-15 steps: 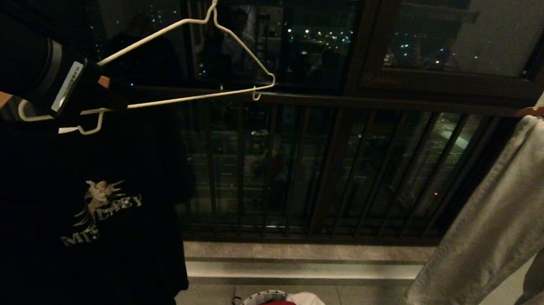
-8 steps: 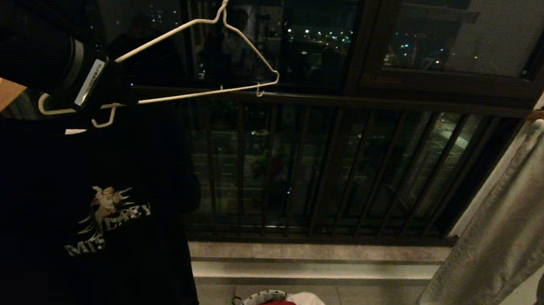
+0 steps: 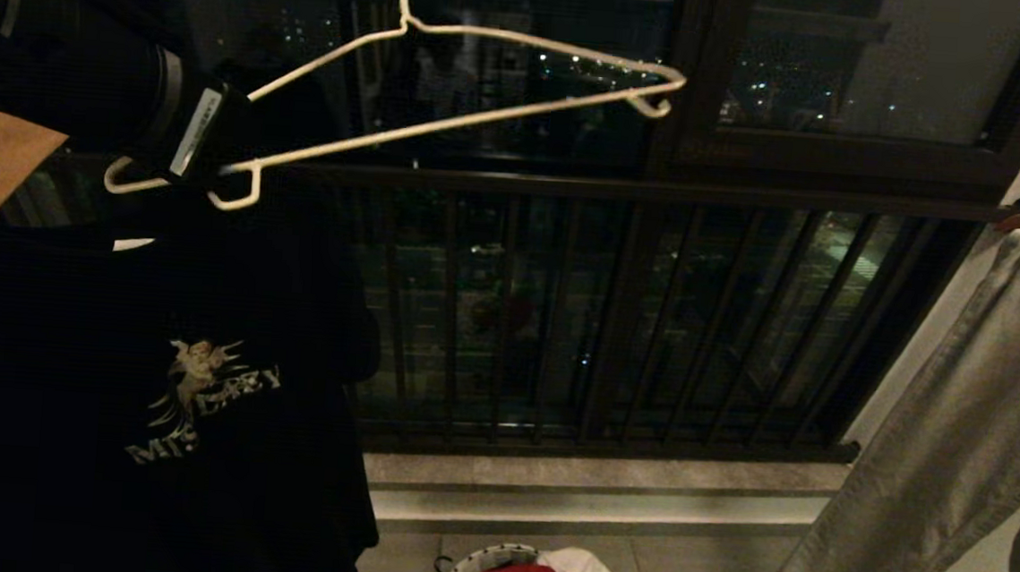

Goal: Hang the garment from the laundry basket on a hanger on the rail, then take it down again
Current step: Pick up the clothes rack on the clothesline

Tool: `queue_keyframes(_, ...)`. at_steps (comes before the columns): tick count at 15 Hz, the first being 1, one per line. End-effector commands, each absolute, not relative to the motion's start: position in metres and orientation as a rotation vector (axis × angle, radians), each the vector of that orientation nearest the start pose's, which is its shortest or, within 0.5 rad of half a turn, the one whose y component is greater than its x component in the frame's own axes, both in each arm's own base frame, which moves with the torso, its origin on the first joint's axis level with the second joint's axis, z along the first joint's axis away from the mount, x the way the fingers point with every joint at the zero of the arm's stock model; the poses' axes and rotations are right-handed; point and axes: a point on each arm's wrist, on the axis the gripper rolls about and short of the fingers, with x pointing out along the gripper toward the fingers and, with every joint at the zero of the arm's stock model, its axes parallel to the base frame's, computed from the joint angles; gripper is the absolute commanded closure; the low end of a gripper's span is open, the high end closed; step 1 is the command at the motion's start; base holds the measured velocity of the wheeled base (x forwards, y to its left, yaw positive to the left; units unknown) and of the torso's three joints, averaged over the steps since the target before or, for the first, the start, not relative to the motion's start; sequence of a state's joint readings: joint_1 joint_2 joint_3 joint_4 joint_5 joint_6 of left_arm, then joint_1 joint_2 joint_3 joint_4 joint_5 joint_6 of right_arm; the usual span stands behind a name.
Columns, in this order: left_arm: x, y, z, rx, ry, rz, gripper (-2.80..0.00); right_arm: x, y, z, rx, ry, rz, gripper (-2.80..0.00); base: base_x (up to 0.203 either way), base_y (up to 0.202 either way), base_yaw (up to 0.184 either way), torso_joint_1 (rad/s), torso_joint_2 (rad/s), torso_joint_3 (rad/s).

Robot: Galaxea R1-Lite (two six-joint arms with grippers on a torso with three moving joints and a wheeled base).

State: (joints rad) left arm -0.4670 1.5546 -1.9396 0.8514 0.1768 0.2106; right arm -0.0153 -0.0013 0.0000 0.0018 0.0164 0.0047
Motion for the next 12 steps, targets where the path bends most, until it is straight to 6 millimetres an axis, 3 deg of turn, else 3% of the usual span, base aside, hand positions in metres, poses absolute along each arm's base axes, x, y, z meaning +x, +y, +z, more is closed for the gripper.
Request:
queue_keyframes(1, 0.201, -0.097, 0.386, 0.358, 0.435, -0.333, 0.00, -0.023, 0.001, 0.075, 0.005, 0.001, 0.002, 0.00, 0.000, 0.000, 0.000, 0.000, 0.00, 0.000)
queue_keyframes(12, 0.188, -0.090, 0.339, 0.406, 0.619, -0.338, 0.00, -0.023, 0.001, 0.075, 0.005, 0.001, 0.002, 0.00, 0.000, 0.000, 0.000, 0.000, 0.00, 0.000)
